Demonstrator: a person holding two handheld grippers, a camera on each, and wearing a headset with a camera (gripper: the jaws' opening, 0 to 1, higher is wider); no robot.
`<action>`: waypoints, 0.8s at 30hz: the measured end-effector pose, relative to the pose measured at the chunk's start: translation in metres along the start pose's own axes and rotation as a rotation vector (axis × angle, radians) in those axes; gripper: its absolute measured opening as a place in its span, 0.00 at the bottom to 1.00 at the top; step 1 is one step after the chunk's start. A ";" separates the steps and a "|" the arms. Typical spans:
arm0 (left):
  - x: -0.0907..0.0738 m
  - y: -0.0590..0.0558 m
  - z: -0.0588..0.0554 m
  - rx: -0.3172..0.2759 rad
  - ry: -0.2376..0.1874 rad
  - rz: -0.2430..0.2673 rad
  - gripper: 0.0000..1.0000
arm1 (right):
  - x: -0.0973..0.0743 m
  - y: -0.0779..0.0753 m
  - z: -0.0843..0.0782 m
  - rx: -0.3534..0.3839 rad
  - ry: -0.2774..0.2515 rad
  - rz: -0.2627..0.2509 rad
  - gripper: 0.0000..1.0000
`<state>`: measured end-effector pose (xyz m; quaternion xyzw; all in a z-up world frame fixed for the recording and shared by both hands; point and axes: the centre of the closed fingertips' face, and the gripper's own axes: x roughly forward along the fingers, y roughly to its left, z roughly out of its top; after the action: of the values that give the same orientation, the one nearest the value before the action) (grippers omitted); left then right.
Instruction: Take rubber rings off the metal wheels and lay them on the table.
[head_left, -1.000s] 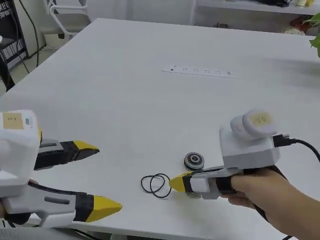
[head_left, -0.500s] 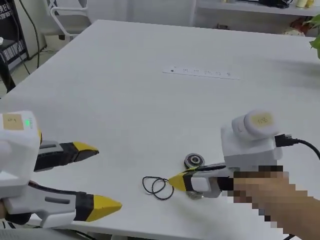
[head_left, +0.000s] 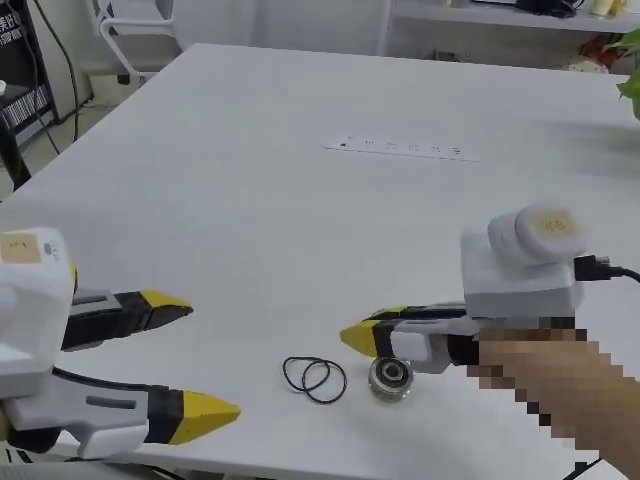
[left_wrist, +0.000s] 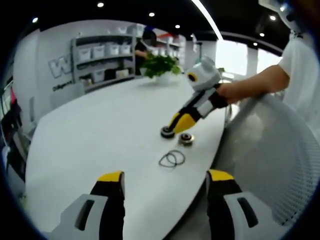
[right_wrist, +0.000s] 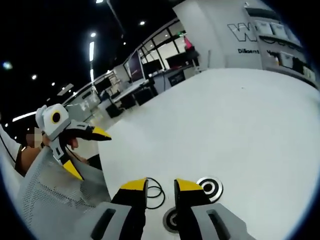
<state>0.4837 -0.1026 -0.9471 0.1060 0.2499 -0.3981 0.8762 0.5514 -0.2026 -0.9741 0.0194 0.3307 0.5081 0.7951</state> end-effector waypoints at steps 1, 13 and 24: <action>0.000 0.000 0.000 0.001 0.002 0.001 0.67 | -0.001 -0.002 0.004 -0.018 -0.016 -0.006 0.21; 0.001 -0.001 0.003 0.007 -0.002 -0.004 0.68 | -0.013 -0.013 0.019 -0.045 -0.082 -0.040 0.27; 0.005 0.002 0.048 0.124 -0.078 -0.014 0.68 | -0.028 -0.034 0.021 -0.006 -0.124 -0.102 0.26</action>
<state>0.5051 -0.1231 -0.9094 0.1428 0.1912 -0.4228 0.8742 0.5827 -0.2351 -0.9560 0.0315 0.2799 0.4659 0.8388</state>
